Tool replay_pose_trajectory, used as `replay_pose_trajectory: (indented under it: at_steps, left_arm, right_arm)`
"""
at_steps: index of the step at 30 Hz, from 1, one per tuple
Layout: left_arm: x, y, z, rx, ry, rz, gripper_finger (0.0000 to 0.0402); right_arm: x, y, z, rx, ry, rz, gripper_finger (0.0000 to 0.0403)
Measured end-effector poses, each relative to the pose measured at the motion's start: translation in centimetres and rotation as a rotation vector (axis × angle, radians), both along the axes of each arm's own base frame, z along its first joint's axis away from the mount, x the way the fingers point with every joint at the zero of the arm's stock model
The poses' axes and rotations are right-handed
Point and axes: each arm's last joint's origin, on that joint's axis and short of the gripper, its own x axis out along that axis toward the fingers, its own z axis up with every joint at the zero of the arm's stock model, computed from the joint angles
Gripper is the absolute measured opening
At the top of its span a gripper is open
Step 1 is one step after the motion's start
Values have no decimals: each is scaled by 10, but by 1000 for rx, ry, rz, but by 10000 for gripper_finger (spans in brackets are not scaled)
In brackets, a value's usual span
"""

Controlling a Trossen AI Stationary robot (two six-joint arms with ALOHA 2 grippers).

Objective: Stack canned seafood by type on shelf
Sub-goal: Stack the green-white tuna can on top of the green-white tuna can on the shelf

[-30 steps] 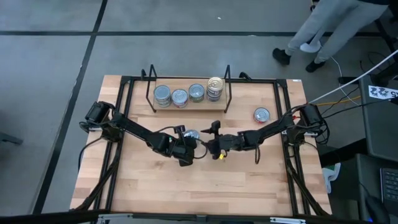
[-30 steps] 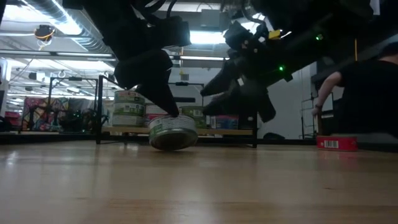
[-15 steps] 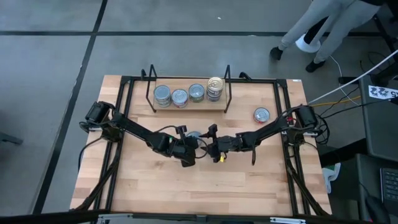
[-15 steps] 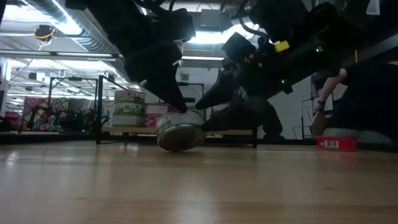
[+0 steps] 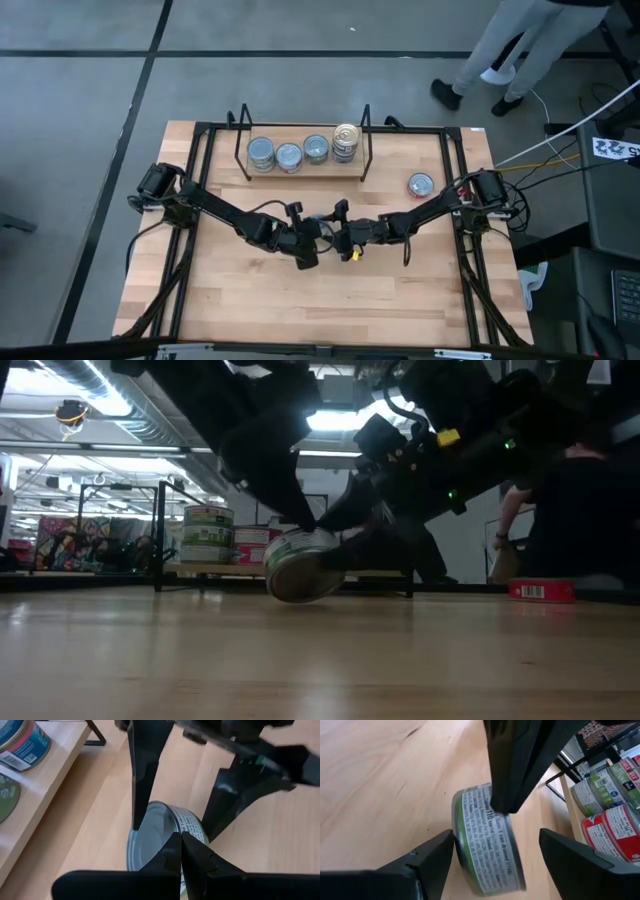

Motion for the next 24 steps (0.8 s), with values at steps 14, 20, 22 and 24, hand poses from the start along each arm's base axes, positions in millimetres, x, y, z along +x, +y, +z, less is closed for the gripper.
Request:
replay_pose_trajectory:
  at_steps: [14,20,22,24]
  left_arm:
    - [1,-1,1,-11,-11,-15,0]
    - [1,-1,1,-1,-1,-36,33]
    - [1,-1,1,-2,4,-43,62]
    - [1,-1,1,1,8,-50,95]
  right_arm:
    - [0,0,-7,-6,26,7,131]
    - [0,0,-6,-5,25,6,131]
    - [0,0,-6,-4,26,3,134]
    - [0,0,-6,-1,24,-2,144]
